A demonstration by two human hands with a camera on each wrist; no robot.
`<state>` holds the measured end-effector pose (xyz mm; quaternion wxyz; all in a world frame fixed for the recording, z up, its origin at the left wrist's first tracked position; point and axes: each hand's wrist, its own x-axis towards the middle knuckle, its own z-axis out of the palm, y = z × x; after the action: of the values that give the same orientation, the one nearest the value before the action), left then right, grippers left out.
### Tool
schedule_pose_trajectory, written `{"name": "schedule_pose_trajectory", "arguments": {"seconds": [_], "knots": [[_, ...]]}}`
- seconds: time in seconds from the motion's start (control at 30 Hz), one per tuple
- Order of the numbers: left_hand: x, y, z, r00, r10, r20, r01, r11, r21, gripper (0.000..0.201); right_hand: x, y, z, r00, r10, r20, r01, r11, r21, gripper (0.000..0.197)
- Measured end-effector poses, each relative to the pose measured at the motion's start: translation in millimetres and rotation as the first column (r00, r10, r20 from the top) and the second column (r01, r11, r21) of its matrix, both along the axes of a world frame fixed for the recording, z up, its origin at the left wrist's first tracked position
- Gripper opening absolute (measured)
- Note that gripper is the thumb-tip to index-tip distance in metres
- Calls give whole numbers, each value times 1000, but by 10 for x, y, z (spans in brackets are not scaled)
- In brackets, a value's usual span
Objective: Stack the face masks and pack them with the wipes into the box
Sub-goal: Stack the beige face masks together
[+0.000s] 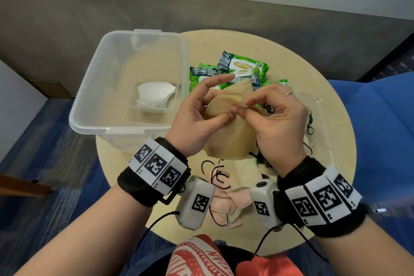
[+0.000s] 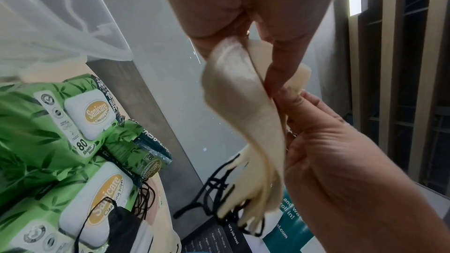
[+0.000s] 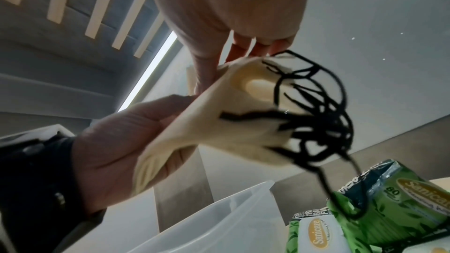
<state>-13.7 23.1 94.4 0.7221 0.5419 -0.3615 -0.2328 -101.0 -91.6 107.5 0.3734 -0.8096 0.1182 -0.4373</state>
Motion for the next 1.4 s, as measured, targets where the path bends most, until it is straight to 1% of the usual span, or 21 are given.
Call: {"name": "schedule_pose_trajectory", "arguments": {"seconds": [0.07, 0.1, 0.13, 0.2, 0.27, 0.33, 0.4, 0.5, 0.63, 0.7, 0.77, 0.8, 0.83, 0.9, 0.97, 1.03, 1.1, 1.13, 1.23, 1.3, 1.4], "knots": [[-1, -15, -5, 1000, -16, -18, 16, 1000, 8, 45, -4, -20, -23, 1000, 16, 1, -16, 1000, -25, 12], [-2, -21, -7, 1000, -12, -22, 12, 1000, 19, 41, -7, -24, -28, 999, 45, 0, -45, 999, -3, 11], [-6, -24, -11, 1000, 0, -23, 1, 999, 33, 37, -10, -26, -38, 997, 81, -3, -81, 996, 37, 11], [-17, -33, -37, 999, 21, -27, -19, 998, 58, 30, -8, -47, -61, 990, 141, -13, -137, 977, 161, 21], [-35, -36, -95, 997, 48, -62, -44, 997, 65, 26, -7, -75, -104, 981, 194, -30, -173, 927, 332, 29], [-49, -39, -172, 991, 87, -100, -82, 995, 51, 24, 9, -105, -145, 971, 233, -45, -187, 869, 458, 32], [-69, -47, -263, 985, 116, -130, -112, 993, 41, 23, 33, -125, -192, 961, 269, -60, -195, 816, 544, 33], [-97, -74, -419, 980, 154, -126, -149, 988, 45, 24, 64, -148, -293, 947, 312, -74, -195, 745, 638, 41], [-123, -95, -615, 986, 153, -63, -151, 988, 37, 35, 79, -177, -461, 932, 348, -103, -196, 722, 664, 44], [-138, -96, -701, 988, 153, 5, -153, 988, 31, 42, 73, -206, -574, 928, 338, -158, -169, 759, 629, 39], [-157, -97, -790, 987, 152, 46, -152, 988, 14, 49, 54, -233, -691, 914, 324, -246, -132, 808, 574, 30], [-163, -97, -834, 984, 162, 70, -163, 987, 11, 50, 43, -244, -747, 899, 332, -286, -127, 822, 555, 24], [-168, -95, -874, 980, 178, 93, -180, 984, 9, 47, 24, -247, -789, 879, 350, -325, -131, 831, 541, 23], [-180, -88, -947, 971, 202, 130, -205, 979, 10, 39, -31, -257, -854, 834, 403, -378, -160, 831, 533, 34], [-197, -80, -1005, 961, 205, 187, -214, 976, 30, 33, -93, -261, -890, 801, 481, -355, -236, 800, 552, 33], [-246, -67, -1029, 965, 175, 196, -185, 982, 37, 27, -159, -265, -921, 776, 552, -305, -318, 761, 566, 23], [-314, -35, -1039, 965, 175, 195, -181, 983, 15, 23, -243, -246, -947, 784, 574, -236, -344, 718, 605, 19], [-354, -13, -1053, 968, 181, 175, -183, 983, -4, 23, -284, -236, -962, 802, 564, -197, -343, 704, 622, 21], [-510, 75, -1092, 992, 123, 4, -122, 991, -52, 28, -411, -190, -968, 847, 524, -90, -352, 680, 643, 23], [-616, 114, -1111, 995, 94, -17, -94, 996, -11, 28, -493, -160, -988, 853, 520, -27, -370, 642, 672, 29], [-742, 156, -1107, 988, 150, -32, -150, 989, -2, 25, -624, -105, -1049, 840, 542, 23, -394, 580, 713, 33]]}}
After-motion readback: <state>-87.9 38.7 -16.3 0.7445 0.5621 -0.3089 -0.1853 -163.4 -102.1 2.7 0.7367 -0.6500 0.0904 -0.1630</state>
